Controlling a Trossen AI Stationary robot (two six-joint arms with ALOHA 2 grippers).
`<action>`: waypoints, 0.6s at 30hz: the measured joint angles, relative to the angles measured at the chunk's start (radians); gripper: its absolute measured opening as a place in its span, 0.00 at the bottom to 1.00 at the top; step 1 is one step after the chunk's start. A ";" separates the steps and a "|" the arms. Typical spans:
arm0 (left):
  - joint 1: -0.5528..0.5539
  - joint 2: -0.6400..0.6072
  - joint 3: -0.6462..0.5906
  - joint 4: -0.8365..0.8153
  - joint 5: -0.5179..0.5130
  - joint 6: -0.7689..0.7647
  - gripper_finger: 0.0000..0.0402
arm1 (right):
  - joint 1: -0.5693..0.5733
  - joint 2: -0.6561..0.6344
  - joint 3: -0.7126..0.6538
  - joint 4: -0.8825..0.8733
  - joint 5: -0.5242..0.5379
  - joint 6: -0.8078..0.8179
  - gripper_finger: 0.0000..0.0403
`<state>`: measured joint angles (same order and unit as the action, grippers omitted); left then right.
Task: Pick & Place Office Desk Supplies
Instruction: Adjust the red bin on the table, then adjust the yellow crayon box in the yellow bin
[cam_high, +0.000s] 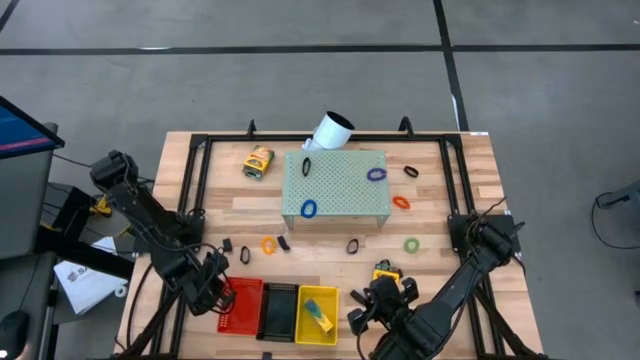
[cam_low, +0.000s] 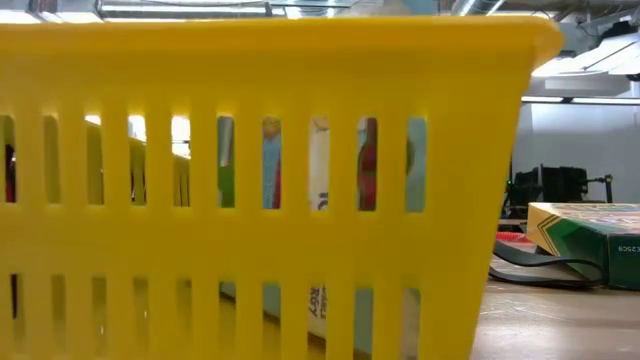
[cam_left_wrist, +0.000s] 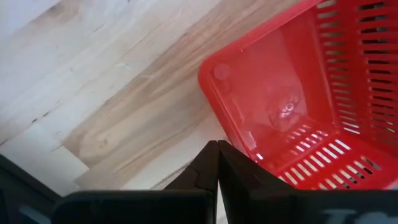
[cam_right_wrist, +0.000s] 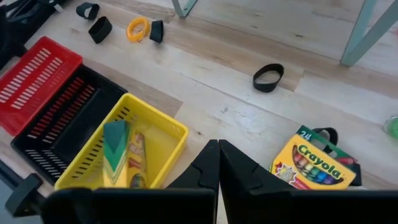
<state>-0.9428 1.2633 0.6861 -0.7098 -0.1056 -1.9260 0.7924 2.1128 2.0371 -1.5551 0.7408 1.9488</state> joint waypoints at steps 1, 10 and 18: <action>0.000 0.000 0.000 0.005 0.002 -0.001 0.00 | -0.004 0.000 0.000 -0.004 0.001 0.000 0.00; -0.026 0.000 0.047 0.018 0.043 0.037 0.00 | -0.001 0.000 0.000 -0.009 0.002 0.013 0.00; -0.047 -0.006 0.053 0.025 0.047 0.017 0.00 | -0.003 0.000 0.000 -0.016 0.020 0.008 0.00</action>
<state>-0.9894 1.2568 0.7387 -0.6852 -0.0584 -1.9087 0.7898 2.1128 2.0370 -1.5707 0.7609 1.9565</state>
